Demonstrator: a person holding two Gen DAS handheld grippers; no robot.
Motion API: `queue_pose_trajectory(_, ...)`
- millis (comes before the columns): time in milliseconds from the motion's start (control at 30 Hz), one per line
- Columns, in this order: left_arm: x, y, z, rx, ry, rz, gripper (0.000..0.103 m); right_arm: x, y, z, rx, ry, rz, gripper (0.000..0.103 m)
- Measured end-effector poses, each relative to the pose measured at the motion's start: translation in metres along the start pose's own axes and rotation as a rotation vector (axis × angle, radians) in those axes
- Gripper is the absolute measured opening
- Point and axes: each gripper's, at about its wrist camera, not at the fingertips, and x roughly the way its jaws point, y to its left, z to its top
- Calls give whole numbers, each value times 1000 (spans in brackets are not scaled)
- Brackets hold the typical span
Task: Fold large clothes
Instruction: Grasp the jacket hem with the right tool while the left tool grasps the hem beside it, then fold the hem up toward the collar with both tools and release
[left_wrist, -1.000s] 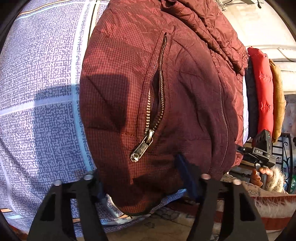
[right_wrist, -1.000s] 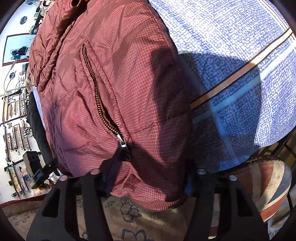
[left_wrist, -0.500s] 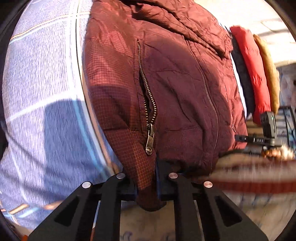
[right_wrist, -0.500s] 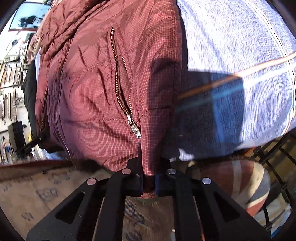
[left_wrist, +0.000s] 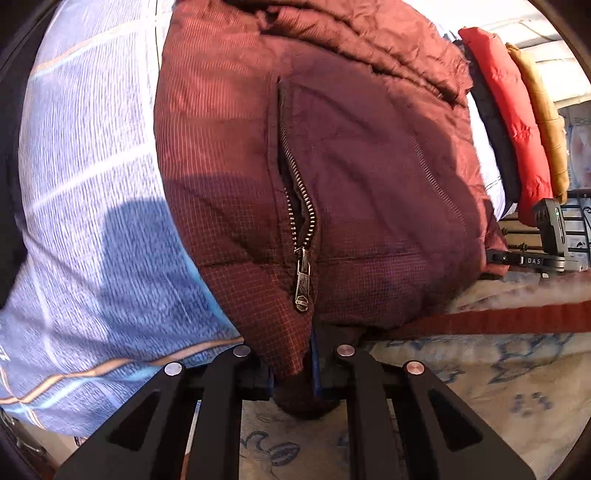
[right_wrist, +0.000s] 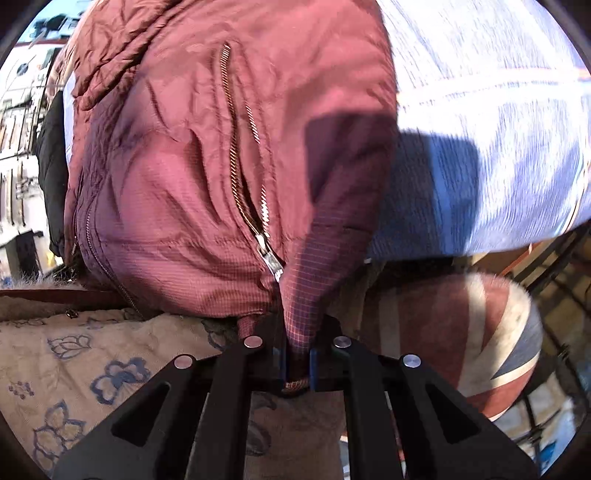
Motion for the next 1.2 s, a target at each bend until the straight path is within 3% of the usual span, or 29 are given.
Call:
queue_pose_trajectory(267, -56, -31, 60, 68, -194, -34, 13, -60, 29, 31, -92, -160, 13, 8)
queue_pose_trajectory(467, -98, -36, 109, 72, -338, -46, 14, -122, 43, 68, -139, -344, 37, 8)
queue_pose_trajectory(733, -138, -34, 179, 77, -441, 43, 16, -197, 53, 140, -107, -561, 69, 8)
queue_pose_trajectory(967, -138, -36, 238, 18, -471, 87, 16, -223, 63, 203, -58, -611, 82, 9)
queue_pose_trajectory(1200, -144, -42, 282, 26, -496, 110, 16, -227, 62, 250, 30, -622, 108, 9)
